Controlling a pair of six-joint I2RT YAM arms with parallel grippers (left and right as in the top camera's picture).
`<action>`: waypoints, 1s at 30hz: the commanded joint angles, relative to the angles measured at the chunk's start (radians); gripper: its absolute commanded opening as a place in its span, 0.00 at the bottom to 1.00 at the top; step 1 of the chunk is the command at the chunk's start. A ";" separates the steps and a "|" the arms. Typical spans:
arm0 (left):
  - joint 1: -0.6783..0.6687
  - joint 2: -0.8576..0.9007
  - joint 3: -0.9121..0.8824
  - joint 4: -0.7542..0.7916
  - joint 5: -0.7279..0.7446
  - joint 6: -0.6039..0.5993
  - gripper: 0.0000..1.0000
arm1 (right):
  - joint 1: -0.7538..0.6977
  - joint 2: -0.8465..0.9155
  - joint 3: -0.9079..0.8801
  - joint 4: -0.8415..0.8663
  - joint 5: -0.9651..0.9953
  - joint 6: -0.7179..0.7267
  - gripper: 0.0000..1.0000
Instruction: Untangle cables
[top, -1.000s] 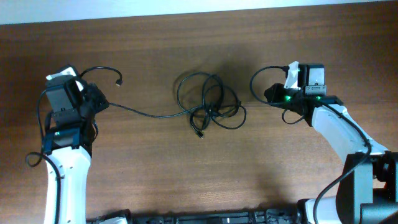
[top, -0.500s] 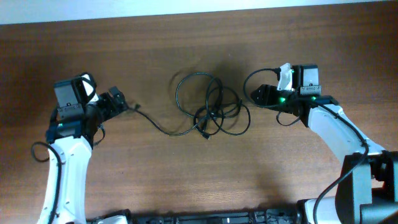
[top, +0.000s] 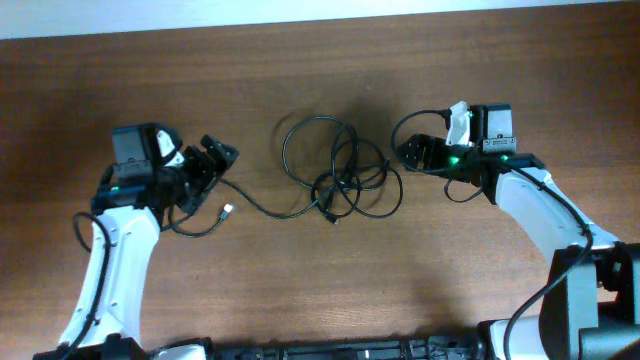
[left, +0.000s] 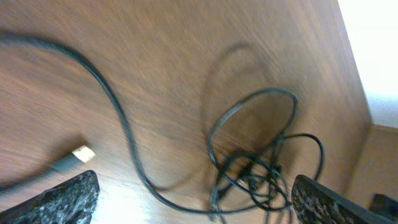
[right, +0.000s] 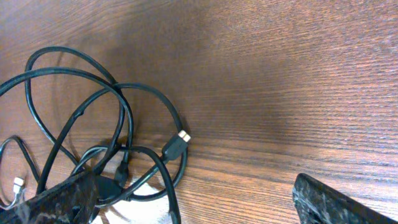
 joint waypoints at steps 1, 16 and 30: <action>-0.091 0.019 0.011 0.021 0.013 -0.207 0.99 | 0.006 -0.013 -0.002 -0.019 -0.005 -0.006 0.99; -0.478 0.371 0.011 0.049 -0.010 -0.906 0.61 | 0.006 -0.013 -0.002 -0.042 -0.006 -0.006 0.99; -0.438 0.413 0.039 0.044 -0.096 -0.632 0.00 | 0.005 -0.013 -0.001 -0.025 -0.153 -0.005 0.99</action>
